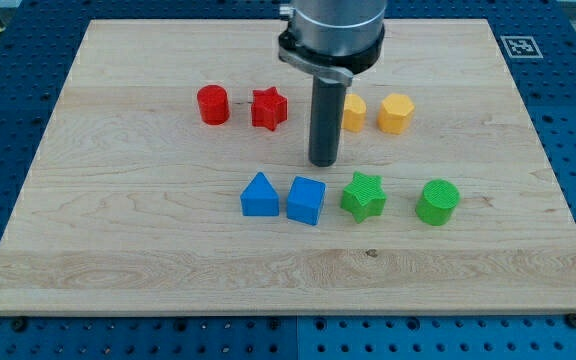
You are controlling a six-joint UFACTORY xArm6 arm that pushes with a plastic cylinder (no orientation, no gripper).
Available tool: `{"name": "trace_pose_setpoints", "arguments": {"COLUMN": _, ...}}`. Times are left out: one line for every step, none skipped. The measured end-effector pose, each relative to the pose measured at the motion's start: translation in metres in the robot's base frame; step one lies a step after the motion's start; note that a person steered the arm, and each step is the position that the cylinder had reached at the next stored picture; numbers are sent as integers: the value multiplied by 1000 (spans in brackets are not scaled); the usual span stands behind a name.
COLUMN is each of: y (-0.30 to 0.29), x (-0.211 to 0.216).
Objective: Push green star along with green circle to bottom right
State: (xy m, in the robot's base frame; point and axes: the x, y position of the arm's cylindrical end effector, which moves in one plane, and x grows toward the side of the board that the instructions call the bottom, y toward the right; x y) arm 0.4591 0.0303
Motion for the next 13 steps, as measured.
{"name": "trace_pose_setpoints", "arguments": {"y": -4, "x": 23}}
{"name": "trace_pose_setpoints", "arguments": {"y": -8, "x": 28}}
{"name": "trace_pose_setpoints", "arguments": {"y": -8, "x": 50}}
{"name": "trace_pose_setpoints", "arguments": {"y": -2, "x": 60}}
{"name": "trace_pose_setpoints", "arguments": {"y": 25, "x": 59}}
{"name": "trace_pose_setpoints", "arguments": {"y": 65, "x": 59}}
{"name": "trace_pose_setpoints", "arguments": {"y": 95, "x": 59}}
{"name": "trace_pose_setpoints", "arguments": {"y": 111, "x": 59}}
{"name": "trace_pose_setpoints", "arguments": {"y": 109, "x": 39}}
{"name": "trace_pose_setpoints", "arguments": {"y": 114, "x": 16}}
{"name": "trace_pose_setpoints", "arguments": {"y": 139, "x": 16}}
{"name": "trace_pose_setpoints", "arguments": {"y": 174, "x": 19}}
{"name": "trace_pose_setpoints", "arguments": {"y": 175, "x": 19}}
